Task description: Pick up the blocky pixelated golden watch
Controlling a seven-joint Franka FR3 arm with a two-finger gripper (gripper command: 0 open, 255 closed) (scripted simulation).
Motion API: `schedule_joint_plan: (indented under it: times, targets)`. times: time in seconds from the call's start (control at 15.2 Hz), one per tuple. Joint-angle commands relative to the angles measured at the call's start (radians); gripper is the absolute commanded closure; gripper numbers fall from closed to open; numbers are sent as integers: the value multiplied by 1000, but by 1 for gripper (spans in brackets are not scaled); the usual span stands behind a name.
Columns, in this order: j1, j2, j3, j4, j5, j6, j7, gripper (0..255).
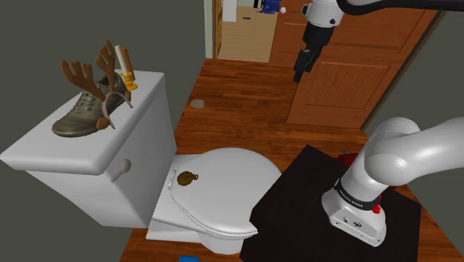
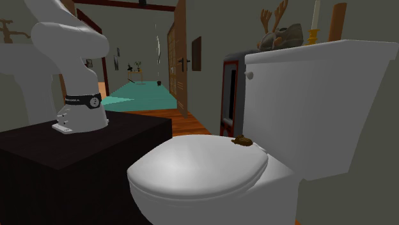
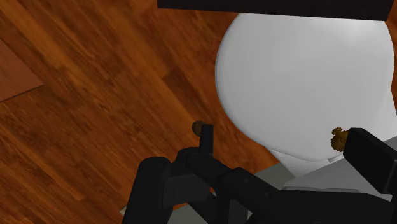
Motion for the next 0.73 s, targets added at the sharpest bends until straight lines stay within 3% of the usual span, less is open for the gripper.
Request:
schedule_joint_plan:
  times: [0.0,0.66]
  targets:
    - [0,0,0,0,0,0,0,0]
    - [67,274,79,-35,36,265,49,0]
